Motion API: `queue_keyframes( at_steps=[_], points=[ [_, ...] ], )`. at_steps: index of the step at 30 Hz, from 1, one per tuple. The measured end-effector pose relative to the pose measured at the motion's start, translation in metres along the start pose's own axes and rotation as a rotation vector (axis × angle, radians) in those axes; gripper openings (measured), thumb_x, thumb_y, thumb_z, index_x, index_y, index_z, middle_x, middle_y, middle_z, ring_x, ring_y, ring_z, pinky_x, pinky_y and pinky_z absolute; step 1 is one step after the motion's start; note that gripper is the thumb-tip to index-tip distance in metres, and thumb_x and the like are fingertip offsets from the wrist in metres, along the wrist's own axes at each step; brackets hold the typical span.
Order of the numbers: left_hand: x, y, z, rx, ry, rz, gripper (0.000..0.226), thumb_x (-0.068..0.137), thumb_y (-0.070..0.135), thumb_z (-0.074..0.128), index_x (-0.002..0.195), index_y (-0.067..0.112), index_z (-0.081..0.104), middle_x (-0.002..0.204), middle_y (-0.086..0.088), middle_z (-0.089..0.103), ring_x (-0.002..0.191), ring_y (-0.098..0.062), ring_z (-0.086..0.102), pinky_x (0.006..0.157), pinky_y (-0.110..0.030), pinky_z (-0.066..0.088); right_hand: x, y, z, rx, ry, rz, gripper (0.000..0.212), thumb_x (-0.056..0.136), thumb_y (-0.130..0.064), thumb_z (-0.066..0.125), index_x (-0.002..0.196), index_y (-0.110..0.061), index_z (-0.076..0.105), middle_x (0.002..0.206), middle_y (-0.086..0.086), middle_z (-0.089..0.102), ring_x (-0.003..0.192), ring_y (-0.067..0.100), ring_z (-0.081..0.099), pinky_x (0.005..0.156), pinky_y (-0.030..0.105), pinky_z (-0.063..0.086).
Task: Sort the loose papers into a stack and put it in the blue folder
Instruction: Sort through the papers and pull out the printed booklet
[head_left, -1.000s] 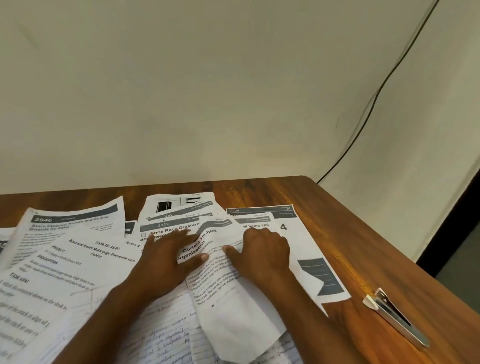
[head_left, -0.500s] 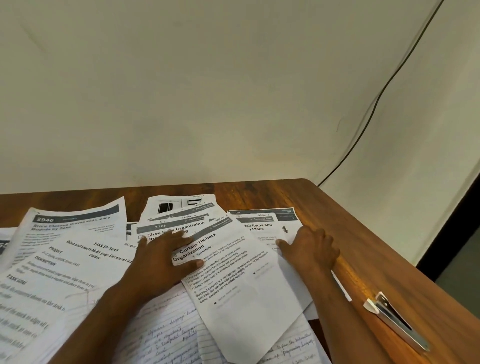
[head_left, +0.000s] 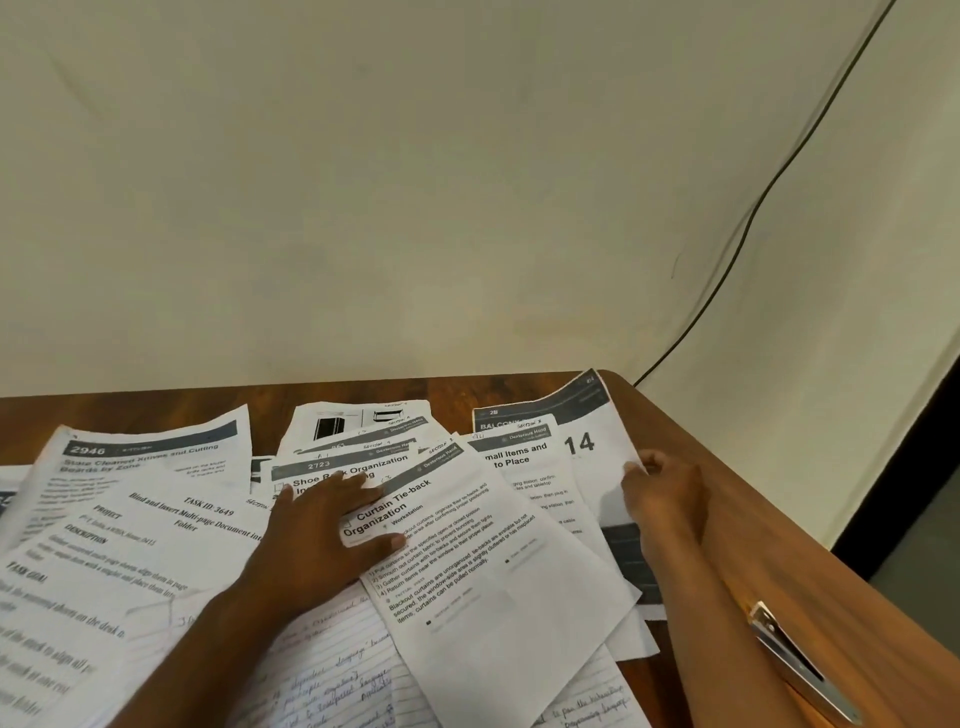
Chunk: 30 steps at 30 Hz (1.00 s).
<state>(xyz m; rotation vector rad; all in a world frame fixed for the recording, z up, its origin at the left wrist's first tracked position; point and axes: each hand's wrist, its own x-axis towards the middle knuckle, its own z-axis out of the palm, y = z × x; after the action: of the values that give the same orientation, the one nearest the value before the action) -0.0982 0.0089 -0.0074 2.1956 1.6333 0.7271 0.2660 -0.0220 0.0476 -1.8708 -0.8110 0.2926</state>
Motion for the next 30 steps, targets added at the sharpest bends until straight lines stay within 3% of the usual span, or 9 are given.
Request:
queue_keyframes(
  at_steps=[3,8,12,16,20,30],
  points=[
    [0.000,0.001,-0.001,0.009,-0.001,0.003,0.114,0.054,0.112,0.030,0.144,0.048,0.053,0.165,0.016,0.038,0.156,-0.013,0.029,0.131,-0.053,0.000,0.007,-0.001,-0.010,0.066,0.066,-0.004,0.009,0.104,-0.018,0.063,0.105,-0.014,0.071,0.100,0.004,0.064,0.088,0.024,0.059,0.082,0.039,0.057],
    [0.001,-0.002,0.001,0.024,-0.017,0.000,0.114,0.053,0.113,0.028,0.145,0.049,0.052,0.166,0.015,0.037,0.157,-0.014,0.027,0.130,-0.056,0.002,0.013,-0.002,-0.022,0.149,0.151,-0.056,0.013,0.105,-0.021,0.062,0.105,-0.011,0.071,0.112,0.010,0.072,0.093,0.024,0.062,0.086,0.038,0.055],
    [0.002,-0.003,0.002,0.022,-0.019,-0.006,0.113,0.053,0.113,0.029,0.144,0.050,0.051,0.166,0.016,0.036,0.157,-0.014,0.026,0.130,-0.056,0.003,0.013,-0.014,-0.036,0.234,0.279,-0.147,0.013,0.105,-0.020,0.062,0.103,-0.011,0.071,0.100,0.001,0.067,0.093,0.021,0.061,0.093,0.043,0.057],
    [0.002,-0.003,0.002,0.026,-0.025,-0.015,0.113,0.053,0.113,0.029,0.145,0.050,0.051,0.166,0.016,0.035,0.158,-0.014,0.025,0.130,-0.057,0.004,0.013,-0.029,-0.050,0.390,0.447,-0.235,0.013,0.103,-0.020,0.064,0.107,-0.010,0.073,0.099,-0.001,0.069,0.092,0.015,0.062,0.083,0.023,0.051],
    [0.002,0.001,0.001,0.027,-0.032,-0.023,0.118,0.050,0.114,0.026,0.146,0.049,0.050,0.167,0.016,0.034,0.158,-0.014,0.025,0.130,-0.056,0.003,0.016,-0.041,-0.058,0.518,0.503,-0.275,0.013,0.102,-0.020,0.065,0.106,-0.011,0.074,0.097,-0.001,0.068,0.078,0.004,0.059,0.069,0.002,0.044],
    [-0.002,0.008,-0.005,0.000,-0.025,-0.015,0.124,0.049,0.114,0.027,0.146,0.043,0.054,0.164,0.015,0.040,0.157,-0.012,0.027,0.130,-0.056,0.003,0.018,-0.053,-0.055,0.680,0.481,-0.325,0.014,0.099,-0.029,0.070,0.104,-0.018,0.075,0.090,-0.012,0.069,0.086,0.003,0.064,0.081,0.017,0.055]
  ],
)
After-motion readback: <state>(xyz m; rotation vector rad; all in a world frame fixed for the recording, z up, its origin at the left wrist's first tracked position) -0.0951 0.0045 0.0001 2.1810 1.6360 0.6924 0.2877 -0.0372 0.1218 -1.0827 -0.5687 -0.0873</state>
